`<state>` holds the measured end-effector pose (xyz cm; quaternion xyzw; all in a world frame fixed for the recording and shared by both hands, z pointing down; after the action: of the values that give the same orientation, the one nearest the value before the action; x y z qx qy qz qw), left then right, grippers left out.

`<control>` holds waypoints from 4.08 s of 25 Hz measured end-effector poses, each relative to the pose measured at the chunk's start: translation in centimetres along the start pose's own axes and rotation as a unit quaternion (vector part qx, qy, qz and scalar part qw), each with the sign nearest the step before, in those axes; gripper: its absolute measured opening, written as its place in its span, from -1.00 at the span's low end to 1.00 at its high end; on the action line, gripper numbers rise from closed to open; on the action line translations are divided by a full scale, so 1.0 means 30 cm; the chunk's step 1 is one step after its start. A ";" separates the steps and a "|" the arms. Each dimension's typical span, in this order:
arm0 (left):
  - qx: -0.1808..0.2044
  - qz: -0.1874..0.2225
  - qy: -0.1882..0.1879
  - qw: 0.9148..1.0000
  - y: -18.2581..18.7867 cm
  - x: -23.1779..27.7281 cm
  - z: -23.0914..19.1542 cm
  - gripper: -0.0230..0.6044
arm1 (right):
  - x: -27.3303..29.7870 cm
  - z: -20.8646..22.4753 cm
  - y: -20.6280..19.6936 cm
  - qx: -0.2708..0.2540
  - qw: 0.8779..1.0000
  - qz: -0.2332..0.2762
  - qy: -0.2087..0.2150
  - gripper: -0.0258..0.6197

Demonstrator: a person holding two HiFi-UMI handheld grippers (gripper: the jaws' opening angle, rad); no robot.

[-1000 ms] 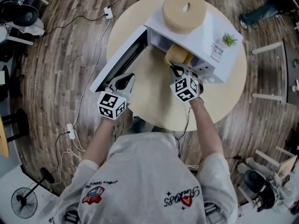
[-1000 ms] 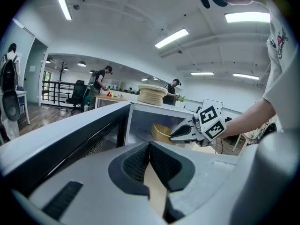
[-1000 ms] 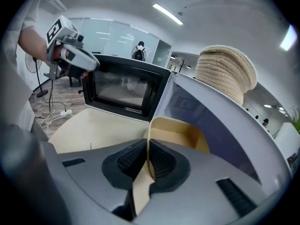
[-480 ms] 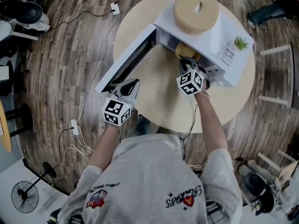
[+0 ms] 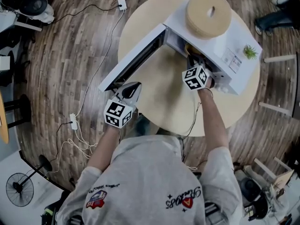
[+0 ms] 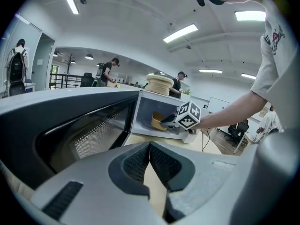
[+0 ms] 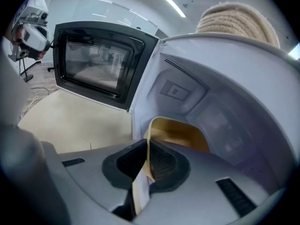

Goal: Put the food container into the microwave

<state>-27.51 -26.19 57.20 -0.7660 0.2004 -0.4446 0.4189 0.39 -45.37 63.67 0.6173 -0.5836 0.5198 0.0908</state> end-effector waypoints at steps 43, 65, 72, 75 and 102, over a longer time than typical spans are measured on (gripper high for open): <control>0.021 -0.003 -0.018 1.000 0.025 -0.005 0.023 -0.91 | -0.190 -0.075 -0.058 0.065 0.996 0.012 -0.065 -0.90; 0.056 0.028 -0.062 0.996 0.126 -0.017 0.135 -0.91 | -0.646 -0.105 -0.296 0.357 0.926 0.080 -0.098 -0.91; 0.073 0.033 -0.085 0.993 0.145 -0.015 0.193 -0.91 | -0.764 -0.163 -0.348 0.427 0.887 0.141 -0.100 -0.91; 0.087 0.039 -0.094 0.991 0.170 -0.011 0.216 -0.91 | -0.823 -0.180 -0.353 0.434 0.880 0.160 -0.108 -0.91; 0.122 0.108 -0.104 0.981 0.290 -0.122 0.279 -0.91 | -1.156 -0.282 -0.292 0.401 0.864 0.255 -0.165 -0.91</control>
<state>-21.75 -24.78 46.06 -0.7249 0.1814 -0.3352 0.5738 10.68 -14.93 45.83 0.5067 -0.4684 0.6045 -0.3982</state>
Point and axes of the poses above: the fingertips, and each gripper's own axes: x forward along the fingers, z to its right, y out of its top, the point moved 10 cm from there along -x, backward along the fingers, and after that the axes turned 4 degrees about -z, right-handed, at the moved point
